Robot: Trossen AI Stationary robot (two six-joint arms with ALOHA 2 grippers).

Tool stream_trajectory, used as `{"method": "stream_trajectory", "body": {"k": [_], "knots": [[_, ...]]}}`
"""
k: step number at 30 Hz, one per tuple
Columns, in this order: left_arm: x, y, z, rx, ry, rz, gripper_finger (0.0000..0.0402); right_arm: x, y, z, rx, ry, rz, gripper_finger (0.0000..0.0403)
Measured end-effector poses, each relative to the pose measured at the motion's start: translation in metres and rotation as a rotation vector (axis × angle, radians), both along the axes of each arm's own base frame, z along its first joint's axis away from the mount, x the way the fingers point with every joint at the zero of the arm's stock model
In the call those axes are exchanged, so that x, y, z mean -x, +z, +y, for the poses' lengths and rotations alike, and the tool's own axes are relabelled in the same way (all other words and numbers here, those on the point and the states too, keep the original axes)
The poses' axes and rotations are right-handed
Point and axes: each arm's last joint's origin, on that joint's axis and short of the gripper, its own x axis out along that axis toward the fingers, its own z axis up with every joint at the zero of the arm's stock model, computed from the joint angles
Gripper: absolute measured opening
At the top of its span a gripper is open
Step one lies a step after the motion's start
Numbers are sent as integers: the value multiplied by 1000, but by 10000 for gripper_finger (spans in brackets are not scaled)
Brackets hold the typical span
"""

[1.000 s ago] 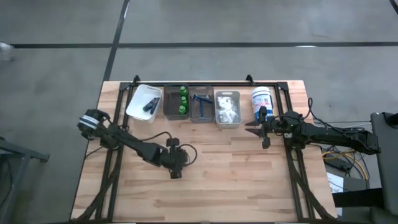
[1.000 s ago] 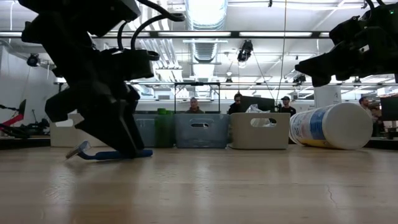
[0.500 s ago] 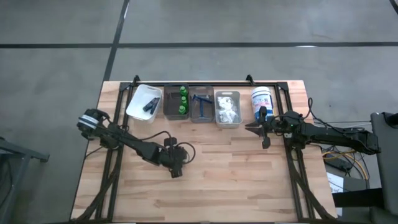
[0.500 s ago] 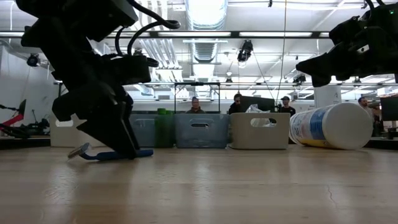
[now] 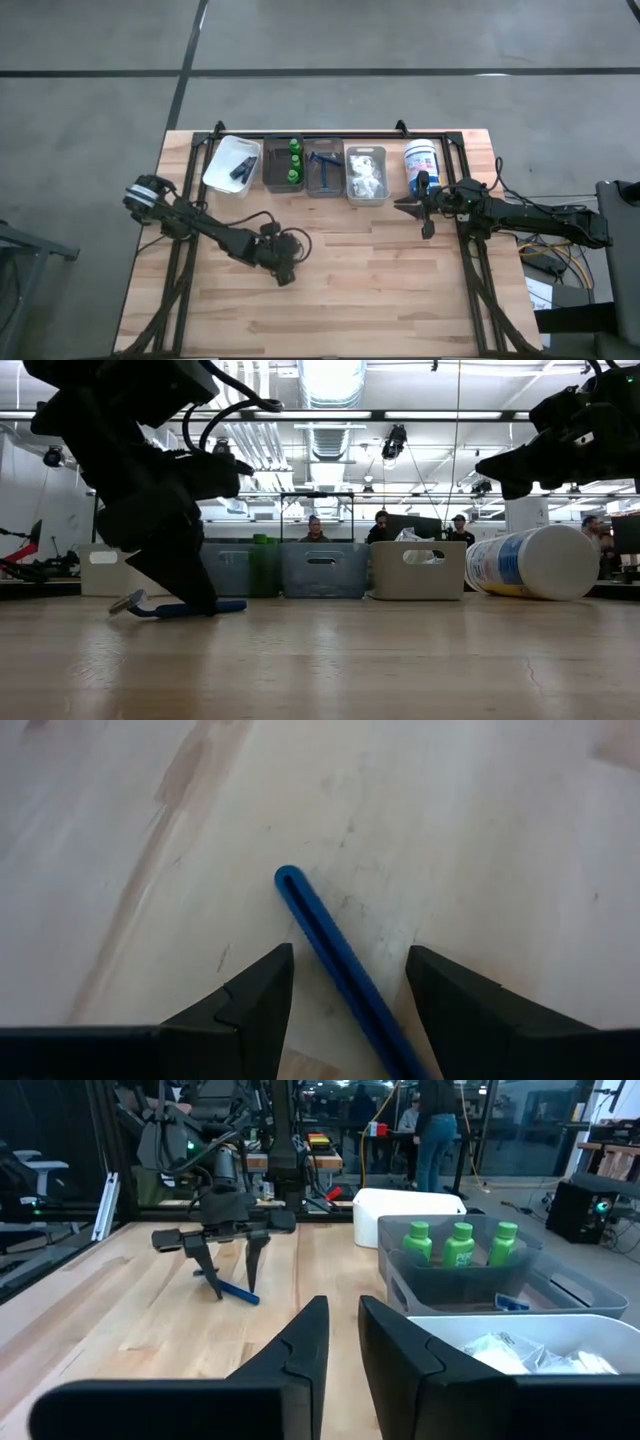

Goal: Pick & Place Travel size toiletries
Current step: Put the razor into the right black bin

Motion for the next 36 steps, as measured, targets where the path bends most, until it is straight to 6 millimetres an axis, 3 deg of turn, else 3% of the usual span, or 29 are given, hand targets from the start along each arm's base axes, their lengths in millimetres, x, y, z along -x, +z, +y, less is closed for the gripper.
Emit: {"method": "stream_trajectory", "body": {"k": [5,11,26,36], "knots": [[1,-1,1,95,167,-18,206,0,0,0,-4,0,0,77],[2,-1,1,123,227,-28,194,0,0,0,2,0,0,97],[-8,1,14,95,220,-77,34,0,0,0,-7,0,0,139],[-23,13,20,75,199,-141,39,0,0,0,-4,0,0,164]]}}
